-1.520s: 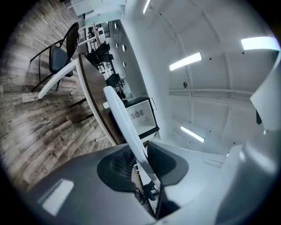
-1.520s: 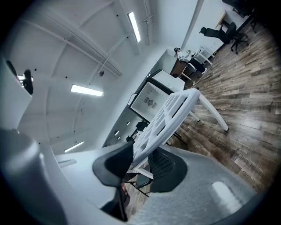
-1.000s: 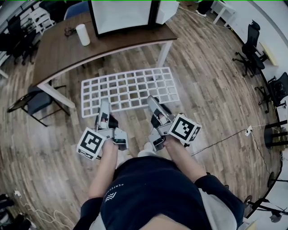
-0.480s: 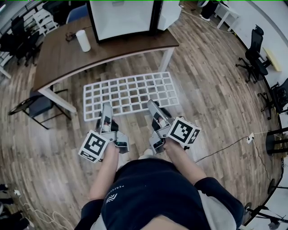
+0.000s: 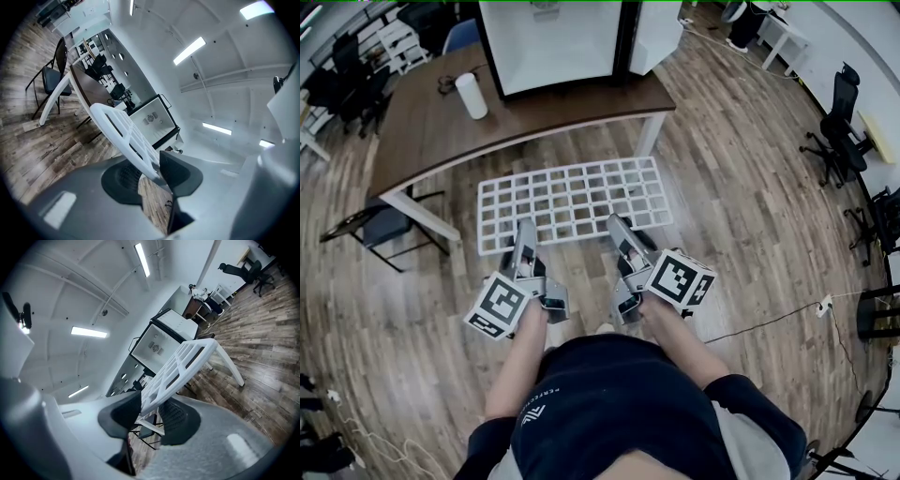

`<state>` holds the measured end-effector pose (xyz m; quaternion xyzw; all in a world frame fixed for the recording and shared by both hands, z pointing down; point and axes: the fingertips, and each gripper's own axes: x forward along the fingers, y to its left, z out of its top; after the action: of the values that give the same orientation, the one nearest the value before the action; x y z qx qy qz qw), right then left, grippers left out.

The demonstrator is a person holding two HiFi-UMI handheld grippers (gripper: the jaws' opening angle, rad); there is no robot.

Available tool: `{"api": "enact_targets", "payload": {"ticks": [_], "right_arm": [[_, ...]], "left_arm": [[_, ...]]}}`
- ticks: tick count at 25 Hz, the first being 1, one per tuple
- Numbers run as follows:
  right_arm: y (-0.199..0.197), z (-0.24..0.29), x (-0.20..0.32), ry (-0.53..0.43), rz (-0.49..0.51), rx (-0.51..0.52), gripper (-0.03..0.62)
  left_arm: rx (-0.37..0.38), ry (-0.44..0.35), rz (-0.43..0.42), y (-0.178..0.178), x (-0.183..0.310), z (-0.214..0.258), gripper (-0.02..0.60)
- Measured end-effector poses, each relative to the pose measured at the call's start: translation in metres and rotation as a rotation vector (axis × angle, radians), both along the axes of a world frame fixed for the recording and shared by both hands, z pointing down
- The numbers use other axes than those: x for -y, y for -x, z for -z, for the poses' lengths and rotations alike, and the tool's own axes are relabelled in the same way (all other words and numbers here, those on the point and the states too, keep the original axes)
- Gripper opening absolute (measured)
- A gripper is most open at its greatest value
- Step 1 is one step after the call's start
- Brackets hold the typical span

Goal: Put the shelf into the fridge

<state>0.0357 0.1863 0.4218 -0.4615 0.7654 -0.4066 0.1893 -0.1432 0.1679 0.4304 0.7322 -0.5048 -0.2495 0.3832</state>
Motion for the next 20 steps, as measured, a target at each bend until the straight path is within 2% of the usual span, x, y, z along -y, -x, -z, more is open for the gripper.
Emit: {"api": "enact_targets", "payload": {"ticks": [3, 9, 12, 15, 18, 20], "right_arm": [[-0.007, -0.002, 0.006, -0.001, 0.009, -0.009, 0.123], [-0.026, -0.001, 0.022, -0.021, 0.015, -0.04, 0.126], [-0.024, -0.001, 0.028, -0.016, 0.026, -0.03, 0.127], [-0.02, -0.002, 0.035, -0.015, 0.037, -0.031, 0.127], [-0.014, -0.003, 0.048, -0.021, 0.04, -0.038, 0.127], [-0.011, -0.004, 0.06, -0.022, 0.037, -0.04, 0.129]], "left_arm": [[0.035, 0.002, 0.012, -0.006, 0.004, -0.001, 0.123], [0.048, -0.009, 0.016, -0.023, 0.016, 0.003, 0.126], [0.102, -0.006, 0.03, -0.018, 0.019, 0.006, 0.127], [0.063, -0.02, 0.039, -0.017, 0.024, 0.003, 0.129], [0.104, -0.021, 0.048, -0.008, 0.035, 0.003, 0.129], [0.099, -0.034, 0.045, -0.005, 0.048, 0.003, 0.13]]}}
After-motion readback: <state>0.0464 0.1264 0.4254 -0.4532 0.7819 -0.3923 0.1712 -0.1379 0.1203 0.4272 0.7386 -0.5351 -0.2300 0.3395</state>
